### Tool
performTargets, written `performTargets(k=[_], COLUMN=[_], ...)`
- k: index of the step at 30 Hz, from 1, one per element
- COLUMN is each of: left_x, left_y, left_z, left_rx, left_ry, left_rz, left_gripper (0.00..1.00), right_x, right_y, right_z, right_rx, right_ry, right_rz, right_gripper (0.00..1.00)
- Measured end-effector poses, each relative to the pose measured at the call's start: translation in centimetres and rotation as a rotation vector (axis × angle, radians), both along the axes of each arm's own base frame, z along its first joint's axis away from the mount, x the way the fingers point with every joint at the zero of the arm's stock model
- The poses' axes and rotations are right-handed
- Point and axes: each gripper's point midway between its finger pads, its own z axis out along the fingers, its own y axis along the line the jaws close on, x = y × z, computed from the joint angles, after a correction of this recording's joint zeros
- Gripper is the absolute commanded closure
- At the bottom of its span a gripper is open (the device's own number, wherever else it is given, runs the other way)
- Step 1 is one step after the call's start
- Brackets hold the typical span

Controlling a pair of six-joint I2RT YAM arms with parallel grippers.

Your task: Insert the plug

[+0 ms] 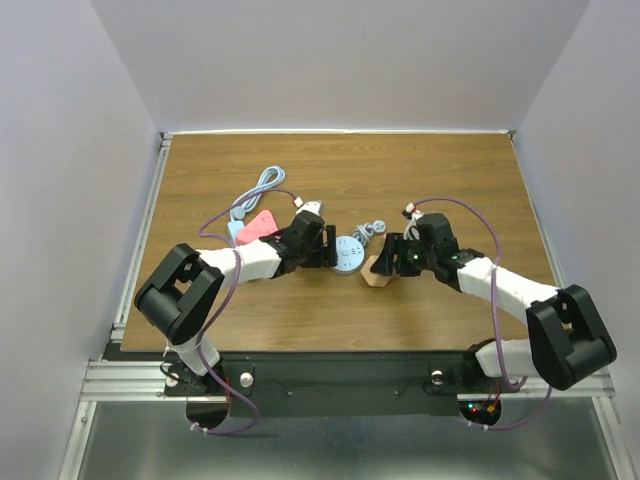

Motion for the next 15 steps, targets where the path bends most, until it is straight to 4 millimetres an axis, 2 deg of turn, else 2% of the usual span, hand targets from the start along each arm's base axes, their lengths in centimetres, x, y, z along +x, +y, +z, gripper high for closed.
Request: performTargets(k=[4,10,12,15], left_x=[1.1,3.3,4.1,5.3], left_y=[0.8,0.3,0.9,2.4], left_z=[0.1,0.3,0.3,0.4], left_rx=[0.018,0.037,0.042,0.05], left_ry=[-0.019,-0.048,-0.052,-0.059], left_rz=[0.022,0.023,0.037,0.071], left_gripper=[0.16,0.16,0.16,0.16], right_x=[-1.1,-1.2,-0.9,0.5], right_y=[1.2,1.7,1.8,2.2], right_z=[-0.4,-0.1,0.3,2.4], right_rx=[0.024,0.043,0.045,0.051], right_ry=[0.031,0.03,0.016,-0.047], right_rz=[0.061,0.082,0.084,0.088], right_gripper=[1.0,1.0,1.0,1.0])
